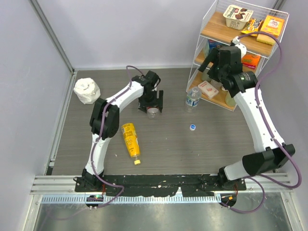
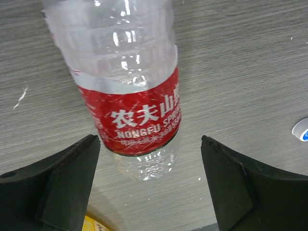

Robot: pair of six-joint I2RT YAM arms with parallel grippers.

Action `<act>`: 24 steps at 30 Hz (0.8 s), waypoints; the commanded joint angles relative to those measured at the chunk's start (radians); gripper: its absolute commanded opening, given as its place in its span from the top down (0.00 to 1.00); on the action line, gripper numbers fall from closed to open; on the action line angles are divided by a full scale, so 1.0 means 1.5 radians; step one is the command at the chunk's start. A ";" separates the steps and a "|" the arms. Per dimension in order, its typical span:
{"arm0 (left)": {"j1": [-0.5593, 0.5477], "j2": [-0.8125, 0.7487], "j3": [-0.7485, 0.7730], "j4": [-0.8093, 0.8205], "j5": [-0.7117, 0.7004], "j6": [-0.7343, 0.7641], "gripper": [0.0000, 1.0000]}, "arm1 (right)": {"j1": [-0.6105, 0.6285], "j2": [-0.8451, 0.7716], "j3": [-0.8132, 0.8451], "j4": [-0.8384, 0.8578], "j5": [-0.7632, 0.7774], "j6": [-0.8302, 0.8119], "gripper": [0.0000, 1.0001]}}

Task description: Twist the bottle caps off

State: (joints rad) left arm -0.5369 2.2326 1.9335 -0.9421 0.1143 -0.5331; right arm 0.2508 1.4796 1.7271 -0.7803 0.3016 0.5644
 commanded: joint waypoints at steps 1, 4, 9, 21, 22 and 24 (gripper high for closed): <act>-0.005 0.012 0.003 0.033 -0.056 -0.008 0.13 | -0.018 -0.089 -0.032 0.058 -0.034 0.069 0.00; -0.007 0.025 0.004 0.040 -0.070 -0.016 0.18 | -0.024 -0.089 -0.024 0.053 -0.053 0.069 0.00; -0.007 0.052 0.025 0.027 -0.108 -0.017 0.24 | -0.026 -0.039 0.029 0.018 -0.142 0.045 0.00; -0.008 -0.105 -0.138 0.143 -0.034 0.057 0.46 | -0.043 -0.079 -0.029 0.106 -0.232 0.080 0.00; -0.007 -0.120 -0.145 0.142 -0.030 0.065 0.47 | -0.043 -0.070 -0.018 0.093 -0.253 0.100 0.00; -0.008 -0.163 -0.167 0.148 -0.013 0.082 0.47 | -0.043 -0.035 0.015 0.060 -0.310 0.112 0.00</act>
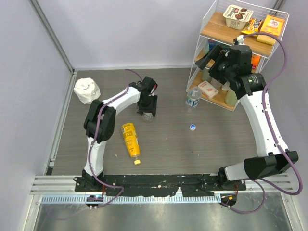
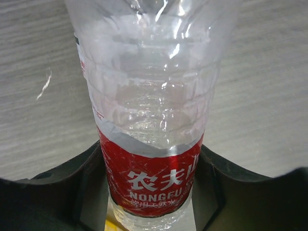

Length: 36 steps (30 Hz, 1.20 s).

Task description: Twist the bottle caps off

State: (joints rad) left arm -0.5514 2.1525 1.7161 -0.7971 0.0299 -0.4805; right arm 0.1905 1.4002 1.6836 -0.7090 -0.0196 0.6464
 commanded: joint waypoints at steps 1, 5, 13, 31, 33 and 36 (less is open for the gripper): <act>0.002 -0.138 -0.038 0.059 0.050 0.053 0.46 | -0.003 0.038 0.063 -0.004 -0.110 0.061 0.00; -0.001 -0.232 -0.095 0.071 0.088 0.065 0.47 | -0.002 0.085 0.118 -0.045 -0.169 0.067 0.00; -0.062 -0.419 -0.153 0.063 0.109 0.062 0.47 | 0.071 0.245 0.388 -0.217 -0.199 0.062 0.00; -0.099 -0.524 -0.135 -0.030 0.076 0.040 0.52 | 0.212 0.298 0.435 -0.205 -0.164 0.156 0.19; -0.101 -0.525 -0.136 -0.032 0.073 0.041 0.53 | 0.214 0.297 0.426 -0.199 -0.164 0.161 0.28; -0.105 -0.529 -0.138 -0.032 0.068 0.042 0.53 | 0.214 0.300 0.426 -0.200 -0.161 0.164 0.34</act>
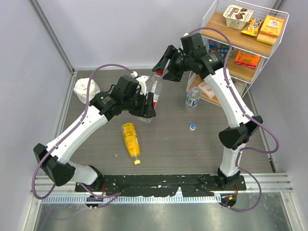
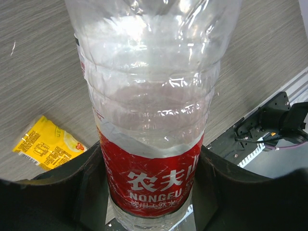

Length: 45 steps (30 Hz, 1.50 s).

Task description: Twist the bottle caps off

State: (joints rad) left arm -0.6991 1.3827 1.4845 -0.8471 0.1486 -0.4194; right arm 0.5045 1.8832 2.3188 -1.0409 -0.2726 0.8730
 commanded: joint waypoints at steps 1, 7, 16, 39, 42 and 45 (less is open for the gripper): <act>-0.005 -0.017 0.016 0.000 -0.011 0.001 0.53 | 0.004 -0.021 0.002 0.020 0.009 0.012 0.35; -0.017 -0.015 0.021 -0.005 -0.014 0.005 0.54 | 0.004 -0.018 -0.001 0.029 0.015 0.008 0.39; -0.034 -0.020 0.016 -0.010 -0.031 -0.002 0.55 | 0.004 -0.007 0.001 0.036 0.000 0.007 0.41; -0.046 -0.045 -0.002 -0.011 -0.060 -0.018 0.55 | 0.004 -0.011 -0.005 0.012 0.002 -0.026 0.57; -0.048 -0.041 0.001 -0.010 -0.061 -0.021 0.55 | 0.003 -0.013 -0.006 0.013 -0.005 -0.027 0.70; -0.050 -0.036 0.004 -0.014 -0.060 -0.024 0.55 | 0.004 -0.015 -0.009 0.016 -0.019 -0.036 0.87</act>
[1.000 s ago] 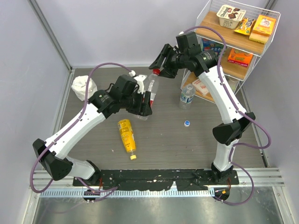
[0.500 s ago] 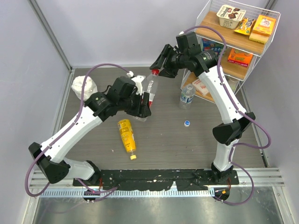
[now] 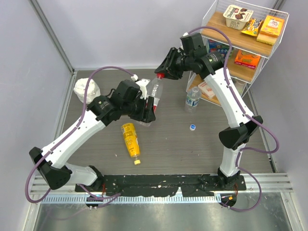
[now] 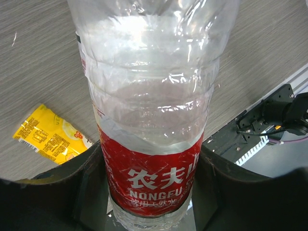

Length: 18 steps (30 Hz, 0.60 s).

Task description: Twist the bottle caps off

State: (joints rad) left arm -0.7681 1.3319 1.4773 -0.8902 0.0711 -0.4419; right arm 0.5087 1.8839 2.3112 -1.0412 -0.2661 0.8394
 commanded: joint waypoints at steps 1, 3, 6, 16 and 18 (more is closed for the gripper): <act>-0.003 -0.001 0.010 0.015 -0.008 -0.009 0.55 | 0.001 -0.016 -0.005 0.020 -0.027 -0.018 0.90; -0.003 0.000 0.011 0.013 0.000 -0.013 0.55 | 0.001 -0.022 -0.014 0.032 -0.051 -0.036 0.96; -0.003 -0.003 0.011 0.018 0.010 -0.023 0.55 | 0.001 -0.043 -0.046 0.079 -0.105 -0.073 0.98; -0.003 -0.014 0.017 0.075 0.128 -0.077 0.60 | -0.029 -0.169 -0.277 0.349 -0.303 -0.067 0.98; -0.003 -0.021 0.010 0.094 0.152 -0.090 0.62 | -0.044 -0.211 -0.351 0.467 -0.361 -0.021 0.98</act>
State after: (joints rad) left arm -0.7723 1.3319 1.4773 -0.9039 0.1783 -0.5262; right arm 0.4522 1.7115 1.9320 -0.6907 -0.5331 0.7574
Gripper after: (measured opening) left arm 0.594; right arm 0.409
